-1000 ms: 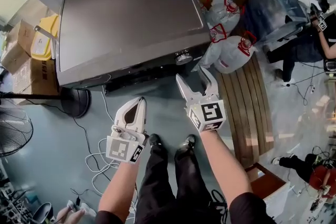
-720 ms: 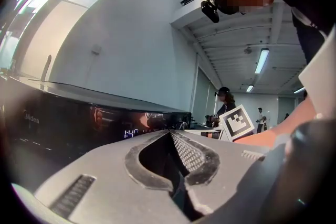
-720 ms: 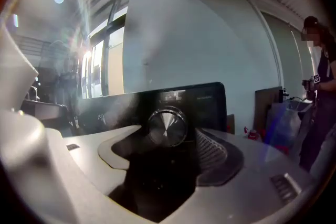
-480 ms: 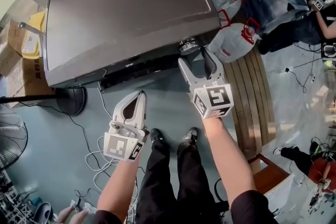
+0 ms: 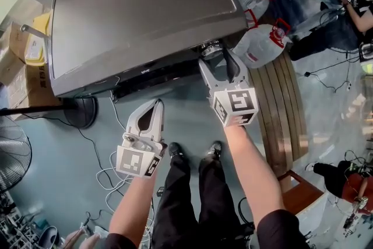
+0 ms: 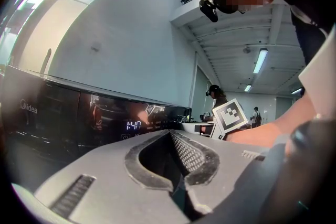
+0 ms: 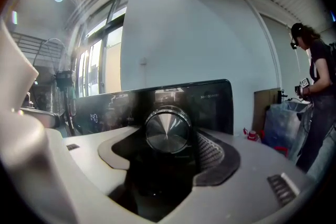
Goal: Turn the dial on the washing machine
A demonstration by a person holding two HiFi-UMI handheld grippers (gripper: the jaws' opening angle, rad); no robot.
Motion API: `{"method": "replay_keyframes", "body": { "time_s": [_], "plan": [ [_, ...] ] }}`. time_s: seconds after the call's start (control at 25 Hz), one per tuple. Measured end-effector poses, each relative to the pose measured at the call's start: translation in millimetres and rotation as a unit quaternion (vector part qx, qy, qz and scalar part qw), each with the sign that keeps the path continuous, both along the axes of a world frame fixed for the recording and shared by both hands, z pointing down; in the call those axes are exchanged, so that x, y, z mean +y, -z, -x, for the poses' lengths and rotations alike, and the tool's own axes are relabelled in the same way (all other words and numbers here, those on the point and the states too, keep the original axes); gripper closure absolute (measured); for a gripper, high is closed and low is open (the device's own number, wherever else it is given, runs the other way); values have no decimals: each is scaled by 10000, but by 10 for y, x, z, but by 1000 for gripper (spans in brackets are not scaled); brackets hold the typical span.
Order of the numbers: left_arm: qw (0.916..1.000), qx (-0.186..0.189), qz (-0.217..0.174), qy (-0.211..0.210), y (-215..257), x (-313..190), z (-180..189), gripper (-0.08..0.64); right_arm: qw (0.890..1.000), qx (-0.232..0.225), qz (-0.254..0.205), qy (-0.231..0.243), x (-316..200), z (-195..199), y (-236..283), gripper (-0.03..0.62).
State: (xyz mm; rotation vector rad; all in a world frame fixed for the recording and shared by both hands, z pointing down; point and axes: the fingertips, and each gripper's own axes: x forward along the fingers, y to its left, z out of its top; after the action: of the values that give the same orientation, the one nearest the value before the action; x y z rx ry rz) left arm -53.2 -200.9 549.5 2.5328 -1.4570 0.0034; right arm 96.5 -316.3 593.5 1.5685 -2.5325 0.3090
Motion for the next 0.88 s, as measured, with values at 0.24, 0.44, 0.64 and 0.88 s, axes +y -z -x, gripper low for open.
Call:
{"method": "replay_keyframes", "body": {
  "time_s": [0.24,0.44,0.64,0.88],
  "plan": [
    [10000,13,1,29,-2,-5,5,546,10000,22,5,-38,-31,-13,-5,299],
    [10000,39,55,23,-29,3,-30,545,9998,-134,86,-98,-31,-30,-1,301],
    [10000,58,50,0,-15,-7,-56,545,9977,-561,338,-189,-32,-40,-18,301],
    [10000,58,-36,-13,48,-88,-61,545,9865,-1428,736,-316,-30,-49,-18,301]
  ]
}}
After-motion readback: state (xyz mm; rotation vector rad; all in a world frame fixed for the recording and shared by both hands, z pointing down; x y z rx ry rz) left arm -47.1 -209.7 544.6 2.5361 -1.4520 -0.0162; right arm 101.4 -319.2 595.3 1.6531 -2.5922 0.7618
